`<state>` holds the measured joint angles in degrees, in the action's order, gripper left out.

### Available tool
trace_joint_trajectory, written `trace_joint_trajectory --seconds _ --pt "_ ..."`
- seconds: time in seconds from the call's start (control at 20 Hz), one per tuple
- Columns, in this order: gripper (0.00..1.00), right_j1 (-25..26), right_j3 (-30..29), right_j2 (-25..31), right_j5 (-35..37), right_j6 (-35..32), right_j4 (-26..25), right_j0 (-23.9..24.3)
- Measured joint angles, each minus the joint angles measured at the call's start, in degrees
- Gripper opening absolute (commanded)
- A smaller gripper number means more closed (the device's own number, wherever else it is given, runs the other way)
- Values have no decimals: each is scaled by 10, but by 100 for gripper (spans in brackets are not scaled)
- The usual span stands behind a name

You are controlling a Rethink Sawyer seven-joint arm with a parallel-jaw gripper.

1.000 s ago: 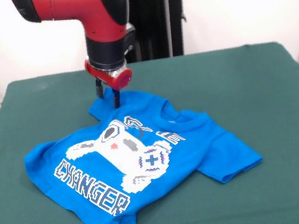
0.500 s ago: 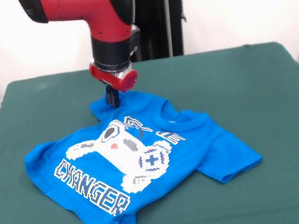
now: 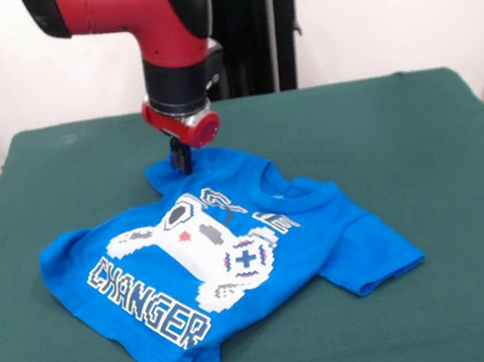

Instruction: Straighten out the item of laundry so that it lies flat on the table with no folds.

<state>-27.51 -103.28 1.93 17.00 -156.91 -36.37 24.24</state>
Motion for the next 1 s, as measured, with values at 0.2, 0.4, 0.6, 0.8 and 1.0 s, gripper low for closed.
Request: trace_joint_trajectory --seconds 0.2,0.4,0.6,0.8,1.0 --pt "100 -1 0 -3 2 0 -5 -1" --pt "100 -1 -1 -10 3 0 -13 -2" --pt "100 -1 -1 -12 -1 0 -16 -3" --pt "100 0 -1 -17 -10 0 -23 -9" --pt "100 3 -1 -34 -31 0 -26 -25"
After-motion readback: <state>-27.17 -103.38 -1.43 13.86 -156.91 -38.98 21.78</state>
